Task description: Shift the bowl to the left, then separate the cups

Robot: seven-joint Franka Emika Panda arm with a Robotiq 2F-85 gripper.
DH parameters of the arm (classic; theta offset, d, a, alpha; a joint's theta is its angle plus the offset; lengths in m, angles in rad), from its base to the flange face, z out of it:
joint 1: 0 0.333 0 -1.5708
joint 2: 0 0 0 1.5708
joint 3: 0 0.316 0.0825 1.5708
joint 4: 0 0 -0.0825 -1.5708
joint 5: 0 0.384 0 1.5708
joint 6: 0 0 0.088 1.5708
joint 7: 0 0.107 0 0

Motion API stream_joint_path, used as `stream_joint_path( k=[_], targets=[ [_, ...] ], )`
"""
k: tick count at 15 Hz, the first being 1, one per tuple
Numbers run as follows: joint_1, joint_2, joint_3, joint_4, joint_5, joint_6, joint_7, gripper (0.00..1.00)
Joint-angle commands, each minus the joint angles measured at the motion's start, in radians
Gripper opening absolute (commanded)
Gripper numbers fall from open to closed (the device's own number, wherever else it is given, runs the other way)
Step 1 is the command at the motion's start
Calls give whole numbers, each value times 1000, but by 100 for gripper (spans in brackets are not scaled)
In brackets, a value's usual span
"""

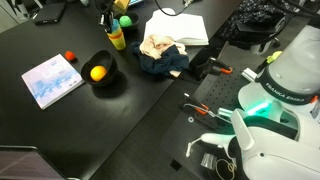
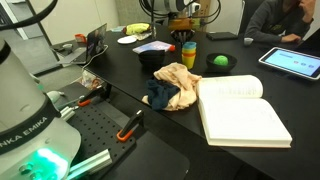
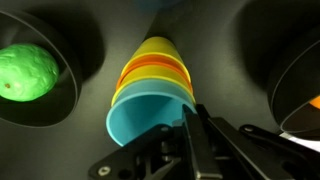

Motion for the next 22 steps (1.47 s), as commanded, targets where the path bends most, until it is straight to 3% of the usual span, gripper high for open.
stream_joint_path(
  k=[1, 13, 20, 22],
  targets=[
    [18, -52, -20, 0, 17, -74, -7, 5],
    [8, -220, -10, -48, 54, -180, -23, 5],
    [3, -420, -3, -261, 193, -131, -20, 5],
    [3, -465, 6, -342, 266, -70, -35, 4]
  ],
)
